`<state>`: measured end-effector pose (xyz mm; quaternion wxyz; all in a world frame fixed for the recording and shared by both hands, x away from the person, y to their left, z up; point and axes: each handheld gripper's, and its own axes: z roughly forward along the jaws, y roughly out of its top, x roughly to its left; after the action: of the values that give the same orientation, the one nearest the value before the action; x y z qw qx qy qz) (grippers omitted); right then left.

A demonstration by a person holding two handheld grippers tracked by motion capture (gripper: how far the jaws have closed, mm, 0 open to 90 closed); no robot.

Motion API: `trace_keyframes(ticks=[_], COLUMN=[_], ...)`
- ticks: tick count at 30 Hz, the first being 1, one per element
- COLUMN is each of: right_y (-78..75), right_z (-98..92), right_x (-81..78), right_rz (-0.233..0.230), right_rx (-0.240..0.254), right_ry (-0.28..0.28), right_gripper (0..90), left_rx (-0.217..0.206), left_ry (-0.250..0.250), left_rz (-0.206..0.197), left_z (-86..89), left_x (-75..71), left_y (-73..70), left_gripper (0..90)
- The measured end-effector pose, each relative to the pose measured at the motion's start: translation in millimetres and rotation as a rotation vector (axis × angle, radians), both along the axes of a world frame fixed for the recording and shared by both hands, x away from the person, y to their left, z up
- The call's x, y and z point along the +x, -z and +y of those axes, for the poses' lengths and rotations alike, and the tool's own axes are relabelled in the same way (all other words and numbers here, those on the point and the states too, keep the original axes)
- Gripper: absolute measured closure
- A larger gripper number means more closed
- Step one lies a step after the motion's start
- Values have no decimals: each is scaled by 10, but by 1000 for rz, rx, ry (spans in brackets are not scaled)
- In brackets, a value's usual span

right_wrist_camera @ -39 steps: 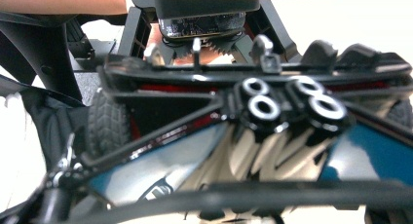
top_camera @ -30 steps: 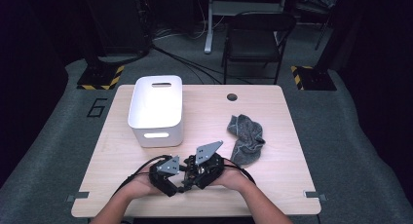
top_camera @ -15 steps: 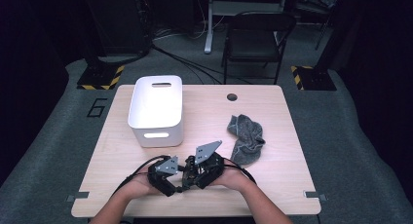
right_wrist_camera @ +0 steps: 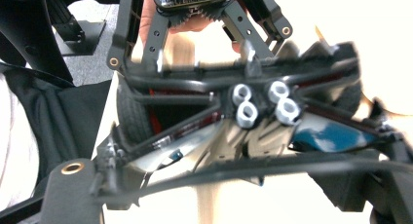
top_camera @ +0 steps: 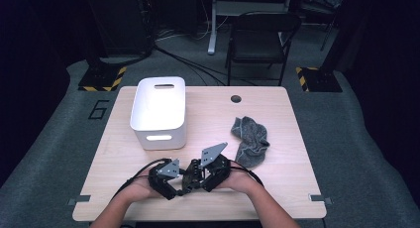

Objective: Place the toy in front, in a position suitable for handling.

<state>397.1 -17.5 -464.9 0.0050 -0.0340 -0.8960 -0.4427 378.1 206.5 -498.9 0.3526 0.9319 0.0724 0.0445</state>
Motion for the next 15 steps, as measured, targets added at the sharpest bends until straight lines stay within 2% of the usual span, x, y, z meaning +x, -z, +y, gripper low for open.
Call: trace_keyframes(ticks=[3, 6, 15], right_y=[22, 21, 45], right_z=[-37, -44, -90], right_x=[29, 26, 66], right_rz=[26, 7, 40], right_rx=[-11, -14, -29], right_ry=[-3, -6, -11], right_gripper=[230, 239, 237], left_rx=[6, 4, 8], left_ry=[10, 9, 12], left_rz=[3, 6, 4], left_z=[14, 15, 17], left_x=[9, 11, 15], left_y=[-6, -5, -4], left_gripper=[268, 268, 268])
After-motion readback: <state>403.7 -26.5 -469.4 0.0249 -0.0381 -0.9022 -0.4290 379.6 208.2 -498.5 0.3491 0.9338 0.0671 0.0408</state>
